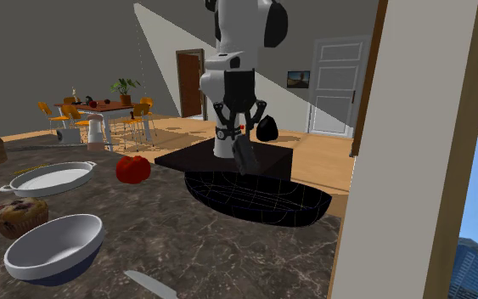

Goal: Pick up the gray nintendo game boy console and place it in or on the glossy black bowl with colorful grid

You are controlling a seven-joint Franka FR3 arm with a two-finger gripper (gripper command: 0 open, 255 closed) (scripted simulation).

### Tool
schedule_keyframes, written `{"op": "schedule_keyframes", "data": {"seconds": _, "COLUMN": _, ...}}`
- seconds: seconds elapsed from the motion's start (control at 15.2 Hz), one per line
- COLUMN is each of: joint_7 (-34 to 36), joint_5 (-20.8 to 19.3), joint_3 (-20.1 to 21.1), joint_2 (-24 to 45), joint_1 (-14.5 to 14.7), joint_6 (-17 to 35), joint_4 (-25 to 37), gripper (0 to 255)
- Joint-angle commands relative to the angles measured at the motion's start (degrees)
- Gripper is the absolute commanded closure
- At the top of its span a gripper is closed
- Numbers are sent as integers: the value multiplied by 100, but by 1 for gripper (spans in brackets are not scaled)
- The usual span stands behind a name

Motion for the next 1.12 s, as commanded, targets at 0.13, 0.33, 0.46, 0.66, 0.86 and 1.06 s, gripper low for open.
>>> {"op": "schedule_keyframes", "data": {"seconds": 0.13, "joint_7": 2, "joint_5": -1, "joint_3": 2, "joint_2": 5, "joint_1": 0, "joint_6": 15, "joint_4": -4, "gripper": 255}}
{"op": "schedule_keyframes", "data": {"seconds": 0.33, "joint_7": 2, "joint_5": -1, "joint_3": 2, "joint_2": 5, "joint_1": 0, "joint_6": 15, "joint_4": -5, "gripper": 0}}
{"op": "schedule_keyframes", "data": {"seconds": 0.46, "joint_7": 2, "joint_5": -2, "joint_3": 2, "joint_2": 6, "joint_1": 0, "joint_6": 16, "joint_4": -5, "gripper": 0}}
{"op": "schedule_keyframes", "data": {"seconds": 0.66, "joint_7": 2, "joint_5": -2, "joint_3": 2, "joint_2": 6, "joint_1": 0, "joint_6": 16, "joint_4": -5, "gripper": 0}}
{"op": "schedule_keyframes", "data": {"seconds": 0.86, "joint_7": -43, "joint_5": 34, "joint_3": -59, "joint_2": -244, "joint_1": -6, "joint_6": -605, "joint_4": 374, "gripper": 0}}
{"op": "schedule_keyframes", "data": {"seconds": 1.06, "joint_7": -51, "joint_5": 39, "joint_3": -75, "joint_2": -296, "joint_1": -9, "joint_6": -765, "joint_4": 483, "gripper": 0}}
